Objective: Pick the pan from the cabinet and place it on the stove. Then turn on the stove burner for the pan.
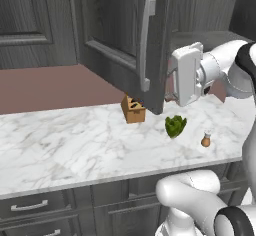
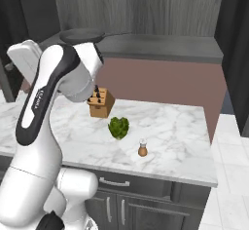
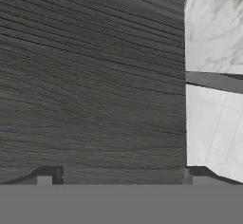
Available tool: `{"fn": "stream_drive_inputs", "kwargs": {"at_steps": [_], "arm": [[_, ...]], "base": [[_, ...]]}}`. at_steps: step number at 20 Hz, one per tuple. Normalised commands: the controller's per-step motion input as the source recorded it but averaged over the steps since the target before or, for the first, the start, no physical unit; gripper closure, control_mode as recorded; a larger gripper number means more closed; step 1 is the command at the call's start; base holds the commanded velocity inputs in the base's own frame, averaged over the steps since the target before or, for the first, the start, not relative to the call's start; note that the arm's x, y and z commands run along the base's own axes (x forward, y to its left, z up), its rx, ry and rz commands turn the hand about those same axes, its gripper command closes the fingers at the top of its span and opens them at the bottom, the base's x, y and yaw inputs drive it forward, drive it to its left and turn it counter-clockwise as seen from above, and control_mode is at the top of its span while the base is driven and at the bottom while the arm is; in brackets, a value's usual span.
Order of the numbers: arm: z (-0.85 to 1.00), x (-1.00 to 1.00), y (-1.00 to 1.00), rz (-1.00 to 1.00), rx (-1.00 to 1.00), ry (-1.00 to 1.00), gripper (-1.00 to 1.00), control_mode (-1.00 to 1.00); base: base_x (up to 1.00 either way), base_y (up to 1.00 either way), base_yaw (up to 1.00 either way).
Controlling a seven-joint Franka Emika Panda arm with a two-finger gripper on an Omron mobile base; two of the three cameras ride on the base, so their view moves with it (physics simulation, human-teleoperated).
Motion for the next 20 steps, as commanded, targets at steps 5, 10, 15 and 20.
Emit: {"fn": "stream_drive_inputs", "kwargs": {"at_steps": [5, 10, 15, 20], "arm": [[0.00, -0.65, 0.73, 0.00, 0.00, 0.00, -1.00, -1.00], [0.00, -0.46, 0.76, 0.00, 0.00, -0.02, -1.00, -1.00], [0.00, -0.32, 0.77, 0.00, 0.00, 0.00, -1.00, -1.00], [0.00, -0.26, 0.67, -0.02, 0.00, 0.00, -1.00, -1.00]], "base": [[0.00, 0.00, 0.00], [0.00, 0.00, 0.00], [0.00, 0.00, 0.00], [0.00, 0.00, 0.00]]}}
